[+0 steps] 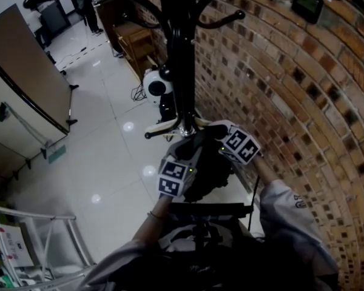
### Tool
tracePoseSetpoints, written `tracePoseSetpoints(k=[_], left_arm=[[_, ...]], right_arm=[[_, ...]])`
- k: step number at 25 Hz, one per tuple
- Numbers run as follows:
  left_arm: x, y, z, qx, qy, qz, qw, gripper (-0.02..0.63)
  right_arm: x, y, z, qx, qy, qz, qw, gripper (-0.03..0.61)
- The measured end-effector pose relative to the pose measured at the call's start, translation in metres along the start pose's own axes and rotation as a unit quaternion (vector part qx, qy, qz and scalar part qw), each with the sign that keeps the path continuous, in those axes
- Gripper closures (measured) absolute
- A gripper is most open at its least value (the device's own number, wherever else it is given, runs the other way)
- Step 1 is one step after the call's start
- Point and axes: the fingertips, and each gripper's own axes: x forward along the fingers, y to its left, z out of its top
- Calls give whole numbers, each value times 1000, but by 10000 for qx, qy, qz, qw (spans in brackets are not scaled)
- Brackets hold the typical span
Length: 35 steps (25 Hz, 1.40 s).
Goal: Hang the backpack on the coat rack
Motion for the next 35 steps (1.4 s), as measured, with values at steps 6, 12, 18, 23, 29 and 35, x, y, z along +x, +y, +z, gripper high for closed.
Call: tracePoseSetpoints(k=[6,12,18,23,29,35], left_arm=[[1,0,1,-66,-181,-120,9997,476],[-9,-5,3,264,-59,-167,9995,469],[-23,-6,14,165,-218,-453,9986,469],[-40,-14,27,-27,-480,-803,9956,469],[-47,-18,18,-74,-357,-1225,9918,545],[-54,-17,3,-169,-217,-1474,9887,592]], right_arm=[[-2,-2,-2,148,-191,-267,9994,494],[-9,1,-6,414,-201,-574,9973,492],[-24,0,-10,922,-305,-780,9922,428],[-52,4,-23,1227,-267,-1091,9861,426],[-96,20,-38,2124,-697,-1961,9548,433],[-116,48,-49,2920,-1065,-3114,8980,565]])
